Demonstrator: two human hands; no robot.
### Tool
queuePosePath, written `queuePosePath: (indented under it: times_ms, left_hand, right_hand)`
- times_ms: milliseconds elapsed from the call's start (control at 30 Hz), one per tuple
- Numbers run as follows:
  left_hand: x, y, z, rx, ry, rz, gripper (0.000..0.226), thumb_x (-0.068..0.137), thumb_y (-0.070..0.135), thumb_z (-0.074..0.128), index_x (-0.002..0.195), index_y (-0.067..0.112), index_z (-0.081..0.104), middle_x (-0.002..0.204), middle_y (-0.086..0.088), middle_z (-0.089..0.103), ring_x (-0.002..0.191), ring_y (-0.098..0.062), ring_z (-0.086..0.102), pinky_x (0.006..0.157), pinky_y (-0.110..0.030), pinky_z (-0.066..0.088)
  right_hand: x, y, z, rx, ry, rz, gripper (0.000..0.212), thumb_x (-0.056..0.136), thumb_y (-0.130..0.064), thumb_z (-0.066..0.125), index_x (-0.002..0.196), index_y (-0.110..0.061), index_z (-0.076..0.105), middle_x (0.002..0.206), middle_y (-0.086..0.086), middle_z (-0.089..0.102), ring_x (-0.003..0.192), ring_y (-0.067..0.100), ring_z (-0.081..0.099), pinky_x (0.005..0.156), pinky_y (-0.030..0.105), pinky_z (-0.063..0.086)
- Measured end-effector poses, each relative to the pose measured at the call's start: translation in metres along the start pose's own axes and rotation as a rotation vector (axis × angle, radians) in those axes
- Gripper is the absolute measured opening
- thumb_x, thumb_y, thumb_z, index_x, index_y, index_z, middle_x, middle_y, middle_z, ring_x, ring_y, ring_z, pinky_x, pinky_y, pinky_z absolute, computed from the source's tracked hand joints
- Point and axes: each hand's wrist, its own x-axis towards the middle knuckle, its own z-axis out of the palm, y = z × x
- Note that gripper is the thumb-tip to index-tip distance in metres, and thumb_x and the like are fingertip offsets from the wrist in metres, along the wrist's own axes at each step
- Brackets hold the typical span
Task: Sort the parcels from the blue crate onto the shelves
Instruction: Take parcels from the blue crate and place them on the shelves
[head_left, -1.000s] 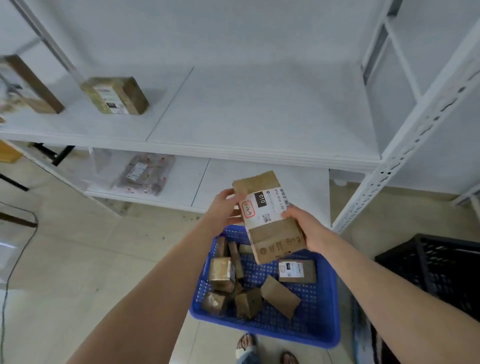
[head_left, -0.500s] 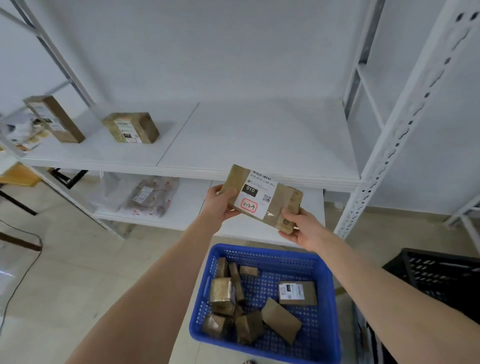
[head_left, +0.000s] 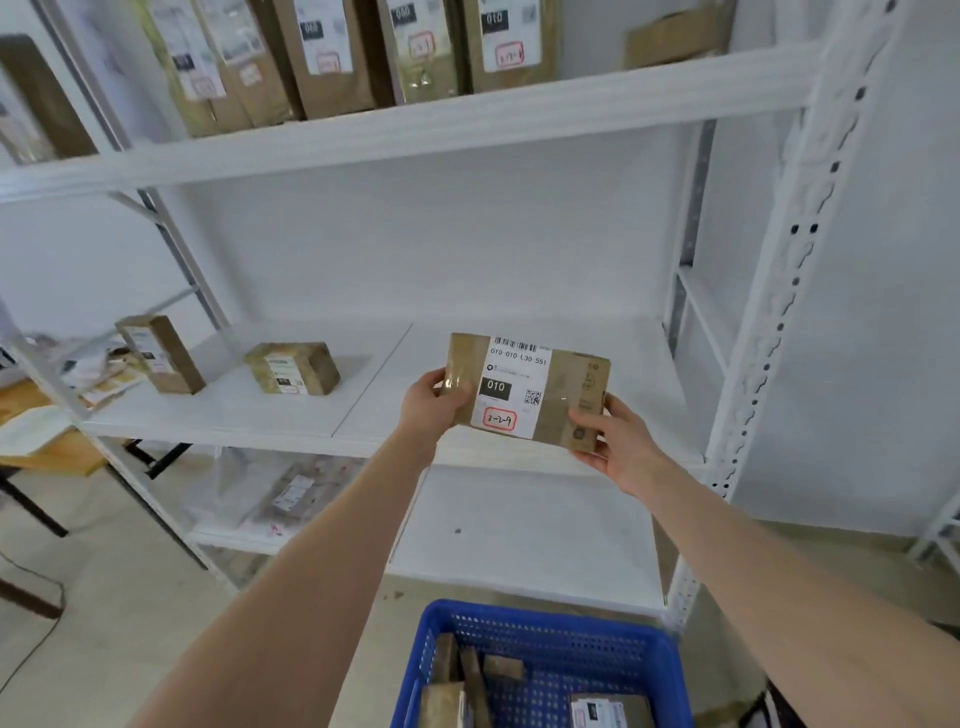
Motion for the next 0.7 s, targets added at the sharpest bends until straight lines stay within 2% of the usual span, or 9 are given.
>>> queuePosePath:
  times_ms: [167, 300, 433, 567, 700]
  left_hand:
    - [0.027, 0.04, -0.011, 0.079, 0.004, 0.128, 0.044, 0.089, 0.013, 0.063, 0.131, 0.006, 0.051, 0.111, -0.014, 0.063, 0.092, -0.023, 0.058, 0.085, -0.035, 0.049]
    - [0.049, 0.067, -0.031, 0.099, -0.044, 0.185, 0.043, 0.089, 0.014, 0.063, 0.13, 0.006, 0.052, 0.103, -0.009, 0.062, 0.094, -0.024, 0.06, 0.093, -0.041, 0.05]
    - [0.069, 0.099, -0.058, 0.113, -0.089, 0.246, 0.042, 0.09, 0.016, 0.062, 0.13, 0.008, 0.051, 0.108, -0.01, 0.063, 0.101, -0.027, 0.061, 0.096, -0.043, 0.049]
    - [0.084, 0.128, -0.081, 0.129, -0.127, 0.331, 0.043, 0.09, 0.016, 0.062, 0.131, 0.007, 0.05, 0.116, -0.013, 0.062, 0.101, -0.028, 0.062, 0.09, -0.041, 0.052]
    - [0.088, 0.162, -0.096, 0.122, -0.188, 0.402, 0.043, 0.091, 0.015, 0.06, 0.132, 0.006, 0.048, 0.113, -0.012, 0.06, 0.096, -0.026, 0.06, 0.08, -0.038, 0.053]
  right_hand:
    - [0.004, -0.042, 0.028, -0.022, 0.031, -0.131, 0.05, 0.08, -0.008, 0.072, 0.126, -0.021, 0.055, 0.096, 0.0, 0.068, 0.086, 0.022, 0.065, 0.075, 0.034, 0.055]
    - [0.01, -0.064, 0.056, -0.046, 0.076, -0.211, 0.051, 0.079, -0.009, 0.073, 0.126, -0.02, 0.056, 0.095, 0.0, 0.069, 0.086, 0.022, 0.065, 0.076, 0.035, 0.055]
    - [0.009, -0.088, 0.093, -0.056, 0.111, -0.287, 0.049, 0.079, -0.01, 0.072, 0.125, -0.02, 0.057, 0.093, -0.002, 0.069, 0.085, 0.021, 0.065, 0.077, 0.035, 0.056]
    - [0.003, -0.11, 0.125, -0.079, 0.138, -0.37, 0.049, 0.08, -0.011, 0.072, 0.126, -0.02, 0.057, 0.094, -0.002, 0.069, 0.085, 0.019, 0.066, 0.07, 0.032, 0.055]
    - [-0.012, -0.135, 0.148, -0.085, 0.182, -0.454, 0.049, 0.08, -0.012, 0.072, 0.126, -0.021, 0.057, 0.095, -0.001, 0.069, 0.086, 0.02, 0.066, 0.072, 0.033, 0.056]
